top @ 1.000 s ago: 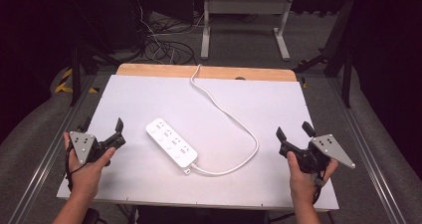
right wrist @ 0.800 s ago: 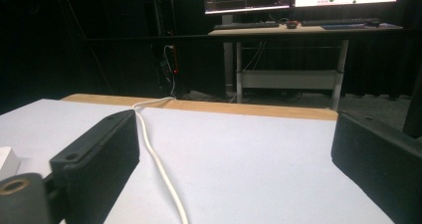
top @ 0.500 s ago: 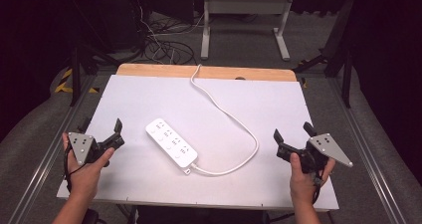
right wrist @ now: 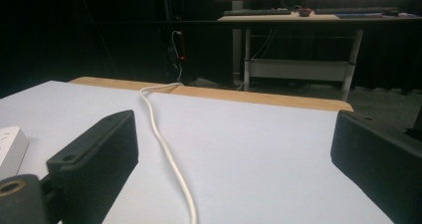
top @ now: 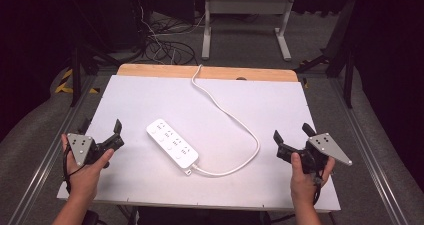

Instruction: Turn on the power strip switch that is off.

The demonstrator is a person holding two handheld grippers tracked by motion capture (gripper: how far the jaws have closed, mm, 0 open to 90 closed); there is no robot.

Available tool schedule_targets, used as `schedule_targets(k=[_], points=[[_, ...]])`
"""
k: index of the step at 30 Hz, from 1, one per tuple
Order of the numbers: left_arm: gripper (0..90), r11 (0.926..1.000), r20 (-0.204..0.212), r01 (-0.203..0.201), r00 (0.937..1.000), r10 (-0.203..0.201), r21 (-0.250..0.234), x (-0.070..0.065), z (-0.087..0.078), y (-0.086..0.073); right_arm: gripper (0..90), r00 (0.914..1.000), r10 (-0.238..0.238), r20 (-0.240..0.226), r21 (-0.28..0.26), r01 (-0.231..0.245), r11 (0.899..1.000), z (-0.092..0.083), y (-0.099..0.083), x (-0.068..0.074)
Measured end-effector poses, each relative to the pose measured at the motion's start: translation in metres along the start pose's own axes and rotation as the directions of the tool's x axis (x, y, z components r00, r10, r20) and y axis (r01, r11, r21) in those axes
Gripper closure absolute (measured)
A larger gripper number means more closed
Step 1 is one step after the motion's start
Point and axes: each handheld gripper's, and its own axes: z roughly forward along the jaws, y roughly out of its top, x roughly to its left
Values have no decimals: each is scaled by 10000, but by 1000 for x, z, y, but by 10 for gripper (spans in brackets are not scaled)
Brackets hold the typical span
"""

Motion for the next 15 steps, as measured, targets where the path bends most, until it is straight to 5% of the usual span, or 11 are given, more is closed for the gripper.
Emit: schedule_targets(k=[15], points=[[53, 10000, -89, -62, 9999, 62, -8, 3, -4, 0, 59, 10000, -3, -93, 220, 5, 9998, 5, 0, 1]])
